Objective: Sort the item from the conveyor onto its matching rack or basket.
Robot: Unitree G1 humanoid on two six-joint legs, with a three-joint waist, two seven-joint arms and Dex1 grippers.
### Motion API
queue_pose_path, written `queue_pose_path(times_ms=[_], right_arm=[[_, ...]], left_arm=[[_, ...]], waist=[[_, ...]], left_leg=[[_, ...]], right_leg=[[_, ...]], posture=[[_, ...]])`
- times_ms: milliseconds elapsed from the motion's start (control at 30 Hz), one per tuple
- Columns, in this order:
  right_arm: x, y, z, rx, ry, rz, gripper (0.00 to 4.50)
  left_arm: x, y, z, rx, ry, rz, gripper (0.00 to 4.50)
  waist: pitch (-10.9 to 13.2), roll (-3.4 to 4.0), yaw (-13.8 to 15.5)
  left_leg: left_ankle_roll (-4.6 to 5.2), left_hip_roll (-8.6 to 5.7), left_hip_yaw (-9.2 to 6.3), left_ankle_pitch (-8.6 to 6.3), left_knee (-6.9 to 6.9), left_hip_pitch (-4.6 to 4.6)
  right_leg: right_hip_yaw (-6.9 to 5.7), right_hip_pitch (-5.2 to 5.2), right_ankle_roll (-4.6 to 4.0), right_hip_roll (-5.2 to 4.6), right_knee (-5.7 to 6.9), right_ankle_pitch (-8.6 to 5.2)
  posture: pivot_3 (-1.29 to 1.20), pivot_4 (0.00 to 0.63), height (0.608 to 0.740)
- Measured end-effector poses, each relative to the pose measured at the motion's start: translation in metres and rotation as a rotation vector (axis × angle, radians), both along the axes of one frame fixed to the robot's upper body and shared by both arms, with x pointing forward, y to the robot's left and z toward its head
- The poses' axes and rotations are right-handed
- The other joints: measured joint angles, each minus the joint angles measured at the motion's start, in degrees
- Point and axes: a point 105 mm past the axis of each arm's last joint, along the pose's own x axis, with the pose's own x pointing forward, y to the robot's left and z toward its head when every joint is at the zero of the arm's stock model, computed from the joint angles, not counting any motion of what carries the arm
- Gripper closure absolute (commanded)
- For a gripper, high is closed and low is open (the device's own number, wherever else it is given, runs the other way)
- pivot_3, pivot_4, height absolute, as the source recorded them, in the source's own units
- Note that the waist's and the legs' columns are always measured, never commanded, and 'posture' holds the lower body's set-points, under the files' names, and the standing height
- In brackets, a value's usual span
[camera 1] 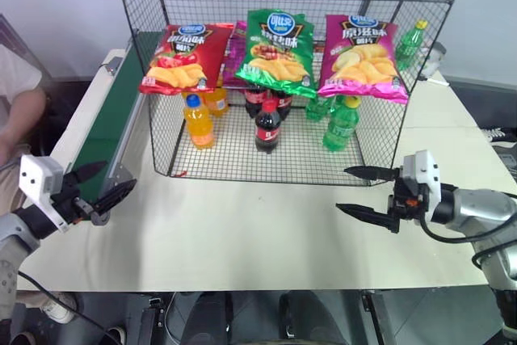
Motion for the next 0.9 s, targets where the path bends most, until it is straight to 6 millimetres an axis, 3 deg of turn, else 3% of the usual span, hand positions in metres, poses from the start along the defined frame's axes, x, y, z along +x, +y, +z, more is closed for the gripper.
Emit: queue_pose_path(times_ms=[900], right_arm=[[0.0022,0.0021,-0.0055,-0.019,-0.001,-0.002,0.31]], left_arm=[[0.0041,-0.0042,0.0071,0.016,-0.03,-0.028,0.0]], waist=[[0.0,0.0,0.1]], left_leg=[[0.0,0.0,0.0,0.0,0.07,0.0]], right_leg=[[0.0,0.0,0.01,0.02,0.08,0.0]], posture=[[0.0,0.15,0.739]])
